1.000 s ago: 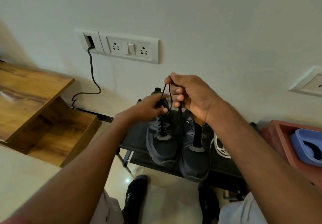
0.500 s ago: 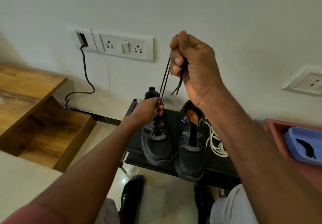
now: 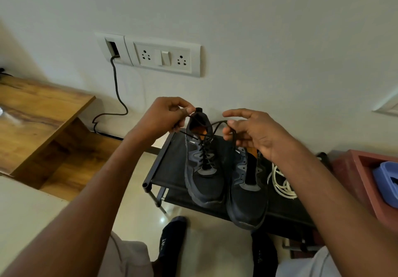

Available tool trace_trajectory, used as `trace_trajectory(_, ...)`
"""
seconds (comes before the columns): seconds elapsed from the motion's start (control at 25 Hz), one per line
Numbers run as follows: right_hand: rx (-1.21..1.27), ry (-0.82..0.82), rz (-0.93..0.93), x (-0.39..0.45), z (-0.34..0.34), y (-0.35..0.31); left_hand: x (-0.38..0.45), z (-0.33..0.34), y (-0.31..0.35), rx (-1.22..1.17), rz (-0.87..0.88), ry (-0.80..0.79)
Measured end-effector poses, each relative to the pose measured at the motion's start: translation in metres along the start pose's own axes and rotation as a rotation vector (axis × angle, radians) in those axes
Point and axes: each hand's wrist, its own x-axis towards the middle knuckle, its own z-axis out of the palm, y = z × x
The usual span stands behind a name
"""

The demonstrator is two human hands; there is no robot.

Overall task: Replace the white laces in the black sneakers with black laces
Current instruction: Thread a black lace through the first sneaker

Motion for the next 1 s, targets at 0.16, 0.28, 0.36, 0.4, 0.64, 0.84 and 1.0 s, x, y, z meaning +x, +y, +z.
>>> trace_trajectory(0.16,-0.151,0.362,-0.233,0.024,0.009,0.009,0.005,-0.017,-0.017,0.290,-0.135,0.101)
trace_trajectory(0.28,-0.631,0.444,-0.267,0.030,0.009,0.023,0.010,-0.021,-0.036,0.603,-0.288,-0.157)
trace_trajectory(0.36,-0.911,0.268,-0.148,0.030,0.012,0.033,0.014,-0.014,-0.045,0.670,-0.413,-0.335)
trace_trajectory(0.4,-1.029,0.217,-0.132,0.028,0.016,0.035,0.015,-0.011,-0.049,0.729,-0.464,-0.367)
trace_trajectory(0.64,-1.021,0.145,-0.387,0.047,0.043,0.044,0.029,0.018,-0.051,0.715,-0.216,-0.135)
trace_trajectory(0.84,-1.159,-0.141,-0.454,0.057,0.063,0.058,0.036,0.042,-0.059,0.528,-0.244,-0.229)
trace_trajectory(1.0,-1.076,-0.009,-0.503,0.065,0.055,0.060,0.041,0.050,-0.065,0.400,-0.231,-0.184)
